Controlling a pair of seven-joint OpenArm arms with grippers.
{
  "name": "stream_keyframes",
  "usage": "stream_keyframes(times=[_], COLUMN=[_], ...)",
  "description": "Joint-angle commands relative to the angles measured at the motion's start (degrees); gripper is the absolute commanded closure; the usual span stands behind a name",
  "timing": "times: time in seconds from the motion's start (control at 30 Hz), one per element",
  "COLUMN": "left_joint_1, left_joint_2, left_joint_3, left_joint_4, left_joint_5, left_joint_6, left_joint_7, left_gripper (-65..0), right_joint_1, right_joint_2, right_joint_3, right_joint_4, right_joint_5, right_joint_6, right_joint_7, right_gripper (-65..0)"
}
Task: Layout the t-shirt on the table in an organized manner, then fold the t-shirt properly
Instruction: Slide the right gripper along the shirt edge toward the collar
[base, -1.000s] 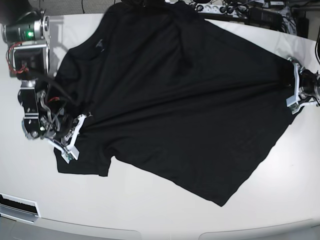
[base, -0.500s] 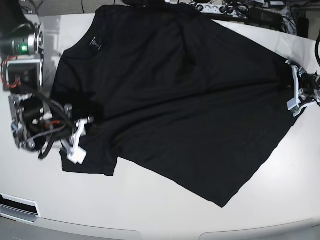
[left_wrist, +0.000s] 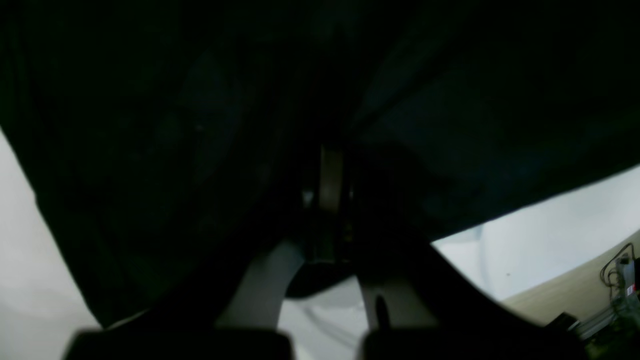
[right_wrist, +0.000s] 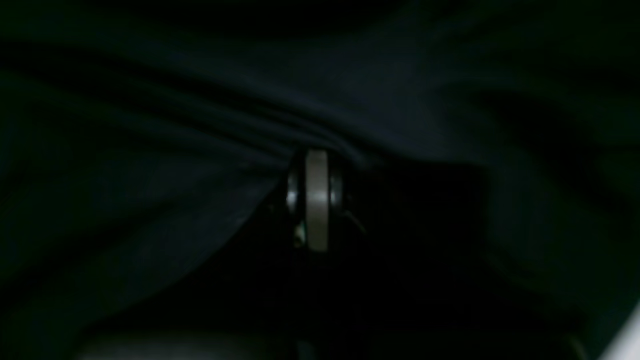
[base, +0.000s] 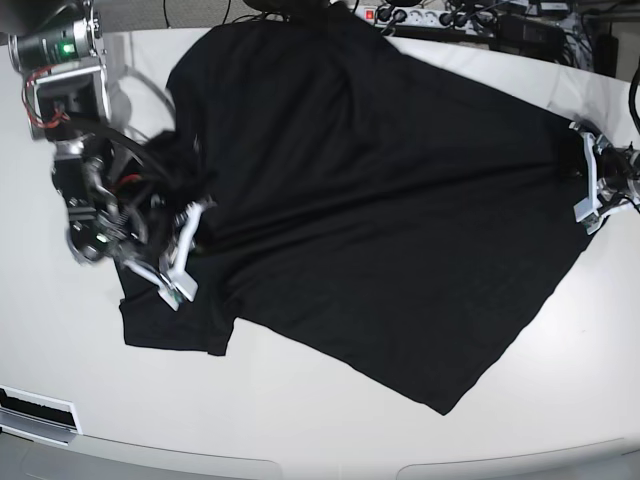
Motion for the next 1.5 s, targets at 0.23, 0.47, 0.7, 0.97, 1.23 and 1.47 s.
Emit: stream_keyframes(times=[0.23, 0.47, 0.7, 0.97, 1.23, 1.47], left_joint_1=[0.0, -0.8, -1.0, -4.5, -7.1, -7.1], left_joint_2=[-0.5, -0.3, -0.3, 0.6, 2.4, 2.9], left_joint_3=[0.0, 0.0, 0.0, 0.0, 0.0, 0.0], left_joint_4=[0.1, 0.3, 0.3, 0.3, 0.3, 0.2], left_joint_5=[-14.5, -23.7, -23.6, -22.5, -9.1, -2.3], left_joint_6=[-6.1, -6.1, -6.1, -6.1, 0.5, 7.4], left_joint_7=[8.9, 9.7, 9.4, 9.2, 2.3, 1.8], left_gripper=[0.0, 0.0, 0.0, 0.0, 0.0, 0.0], right_joint_1=[6.7, 15.8, 13.6, -1.7, -14.4, -17.6], right_joint_2=[1.5, 4.9, 7.8, 7.7, 7.2, 7.3], right_joint_3=[-8.3, -8.1, 2.0, 7.0, 7.0, 7.0], right_joint_4=[-1.5, -1.0, 9.7, 15.0, 16.2, 16.2], right_joint_5=[-19.6, -10.4, 22.0, 40.9, 28.0, 4.5], right_joint_6=[-19.1, -16.7, 7.3, 13.1, 13.1, 1.6], right_joint_7=[-8.0, -9.9, -24.0, -31.4, -22.3, -18.0], right_gripper=[0.0, 0.0, 0.0, 0.0, 0.0, 0.0])
